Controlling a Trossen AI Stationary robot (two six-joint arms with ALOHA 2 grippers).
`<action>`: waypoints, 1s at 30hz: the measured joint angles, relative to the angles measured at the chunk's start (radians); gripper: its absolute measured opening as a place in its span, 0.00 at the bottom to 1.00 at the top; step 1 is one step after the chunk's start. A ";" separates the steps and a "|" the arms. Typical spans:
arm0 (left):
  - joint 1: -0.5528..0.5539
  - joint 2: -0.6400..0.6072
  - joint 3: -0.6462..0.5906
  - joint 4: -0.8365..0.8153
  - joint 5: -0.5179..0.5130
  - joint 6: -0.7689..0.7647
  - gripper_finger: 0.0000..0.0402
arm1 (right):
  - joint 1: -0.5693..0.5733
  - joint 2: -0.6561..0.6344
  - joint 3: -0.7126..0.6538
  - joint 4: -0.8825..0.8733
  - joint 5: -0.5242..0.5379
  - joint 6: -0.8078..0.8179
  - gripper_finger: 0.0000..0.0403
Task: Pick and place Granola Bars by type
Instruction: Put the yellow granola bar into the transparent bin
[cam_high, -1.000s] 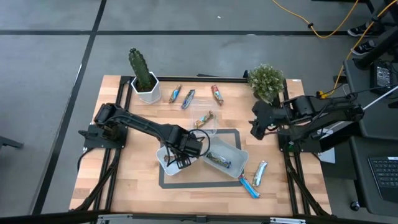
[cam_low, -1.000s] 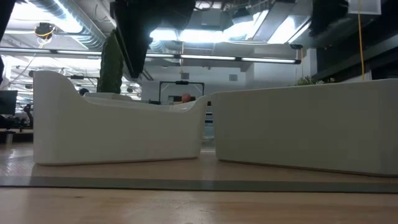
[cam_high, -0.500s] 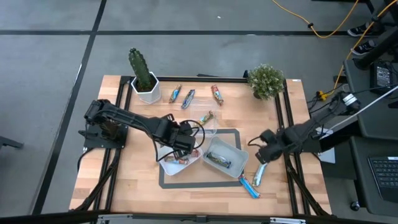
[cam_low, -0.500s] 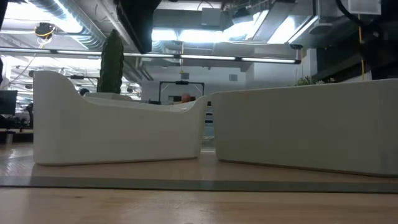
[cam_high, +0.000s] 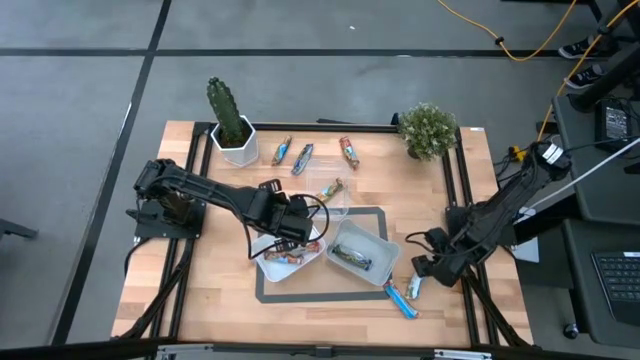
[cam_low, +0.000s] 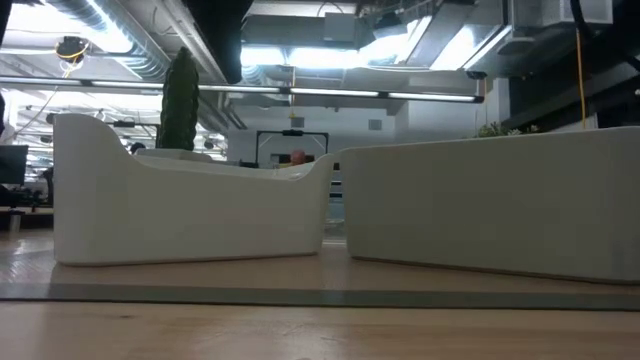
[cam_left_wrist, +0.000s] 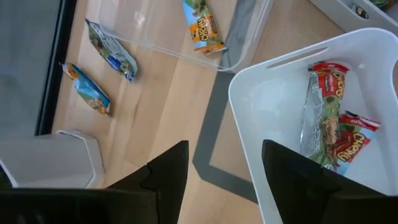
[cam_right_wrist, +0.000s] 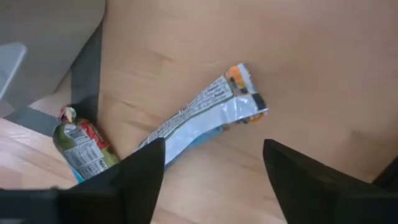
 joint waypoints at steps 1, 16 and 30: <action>0.000 0.000 0.000 0.000 0.000 -0.003 0.49 | 0.000 0.007 0.000 0.001 0.000 0.007 0.70; 0.012 0.000 0.000 0.034 -0.006 -0.013 0.48 | -0.063 0.205 0.000 0.127 0.002 -0.097 0.70; 0.018 0.000 0.000 0.041 0.001 -0.060 0.48 | -0.071 0.179 0.000 0.161 -0.034 -0.258 0.08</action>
